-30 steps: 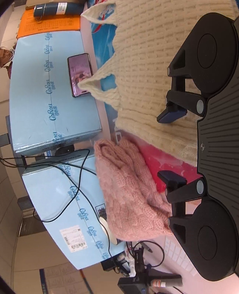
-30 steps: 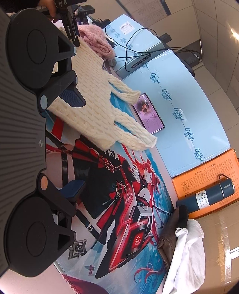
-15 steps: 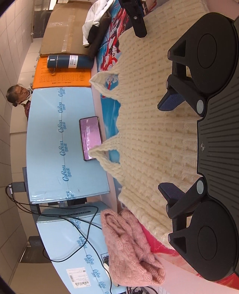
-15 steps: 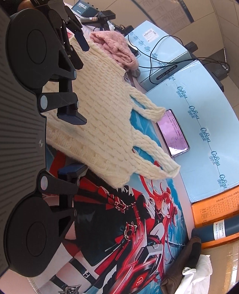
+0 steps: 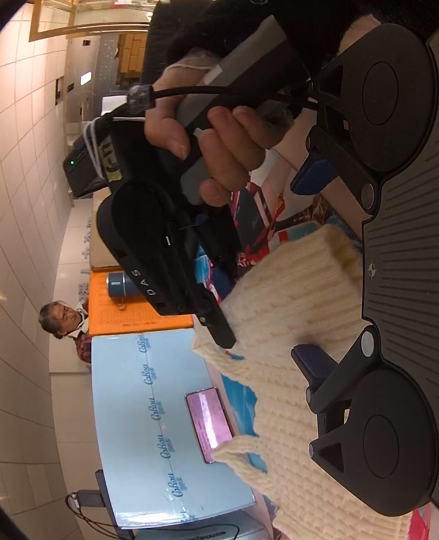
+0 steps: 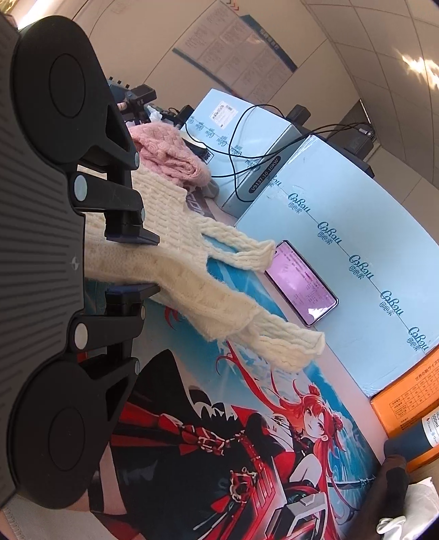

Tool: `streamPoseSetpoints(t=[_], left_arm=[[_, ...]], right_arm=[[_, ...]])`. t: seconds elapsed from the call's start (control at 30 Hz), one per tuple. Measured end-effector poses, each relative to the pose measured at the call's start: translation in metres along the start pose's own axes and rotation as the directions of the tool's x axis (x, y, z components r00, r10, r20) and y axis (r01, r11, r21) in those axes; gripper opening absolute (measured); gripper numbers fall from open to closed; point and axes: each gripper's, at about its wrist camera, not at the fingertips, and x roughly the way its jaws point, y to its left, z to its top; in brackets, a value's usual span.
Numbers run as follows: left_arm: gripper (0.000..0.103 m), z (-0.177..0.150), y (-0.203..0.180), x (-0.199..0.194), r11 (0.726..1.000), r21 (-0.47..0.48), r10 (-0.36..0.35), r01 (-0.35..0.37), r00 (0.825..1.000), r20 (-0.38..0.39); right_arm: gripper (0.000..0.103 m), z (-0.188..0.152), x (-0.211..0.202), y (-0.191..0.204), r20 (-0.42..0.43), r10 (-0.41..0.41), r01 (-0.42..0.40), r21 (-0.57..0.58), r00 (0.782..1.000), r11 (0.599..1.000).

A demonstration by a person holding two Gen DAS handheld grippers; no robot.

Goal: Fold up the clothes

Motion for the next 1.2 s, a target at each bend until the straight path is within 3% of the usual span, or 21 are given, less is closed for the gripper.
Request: streamPoseSetpoints(t=[0.07, 0.1, 0.17, 0.2, 0.27, 0.37, 0.47, 0.57, 0.67, 0.77, 0.9, 1.13, 1.2], left_arm=[[0.091, -0.004, -0.011, 0.008, 0.998, 0.032, 0.046, -0.045, 0.998, -0.031], [0.069, -0.005, -0.011, 0.011, 0.998, 0.031, 0.051, -0.050, 0.998, -0.043], [0.037, -0.005, -0.003, 0.013, 1.000, -0.002, 0.028, -0.028, 0.998, -0.052], [0.025, -0.005, 0.000, 0.012, 1.000, -0.016, 0.008, -0.009, 0.999, -0.043], [0.019, -0.003, 0.006, 0.006, 0.996, -0.054, -0.074, 0.074, 0.997, 0.007], [0.019, -0.002, 0.011, -0.004, 0.972, -0.111, -0.196, 0.205, 0.976, 0.090], [0.019, -0.002, 0.024, -0.008, 0.947, -0.193, -0.230, 0.257, 0.961, 0.151], [0.019, -0.006, 0.035, -0.016, 0.937, -0.261, -0.186, 0.232, 0.964, 0.187], [0.019, -0.012, 0.046, -0.025, 0.938, -0.313, -0.094, 0.151, 0.977, 0.191], [0.019, -0.018, 0.066, -0.031, 0.910, -0.409, -0.001, 0.065, 0.988, 0.155], [0.019, -0.028, 0.084, -0.034, 0.876, -0.483, 0.038, 0.017, 0.994, 0.104], [0.022, -0.040, 0.093, -0.037, 0.868, -0.497, 0.061, -0.018, 0.996, 0.071], [0.034, -0.041, 0.094, -0.037, 0.875, -0.483, 0.077, -0.036, 0.995, 0.065]], right_arm=[[0.020, 0.000, 0.000, -0.003, 0.001, 0.003, -0.003, 0.019, 1.000, 1.000], [0.020, -0.002, -0.001, -0.004, 0.003, 0.001, -0.001, 0.020, 1.000, 1.000], [0.020, -0.005, -0.006, -0.008, 0.005, -0.007, 0.007, 0.023, 1.000, 1.000], [0.020, -0.006, -0.009, -0.010, 0.010, -0.014, 0.013, 0.024, 1.000, 1.000], [0.019, -0.008, -0.020, -0.014, 0.025, -0.019, 0.019, 0.031, 0.999, 0.999], [0.019, -0.009, -0.041, -0.015, 0.062, -0.015, 0.013, 0.036, 0.998, 0.999], [0.019, -0.008, -0.054, -0.005, 0.099, -0.005, 0.004, 0.008, 0.995, 1.000], [0.019, -0.004, -0.049, 0.006, 0.116, 0.010, -0.007, -0.028, 0.993, 1.000], [0.021, -0.001, -0.031, 0.015, 0.084, 0.040, -0.038, -0.034, 0.996, 0.999], [0.028, -0.002, -0.009, 0.027, 0.042, 0.092, -0.090, -0.048, 0.995, 0.995], [0.040, -0.007, 0.010, 0.038, -0.003, 0.173, -0.173, -0.066, 0.985, 0.983], [0.044, -0.011, 0.033, 0.036, -0.047, 0.078, -0.083, -0.122, 0.996, 0.989], [0.046, -0.011, 0.038, 0.031, -0.064, 0.058, -0.065, -0.121, 0.996, 0.991]])
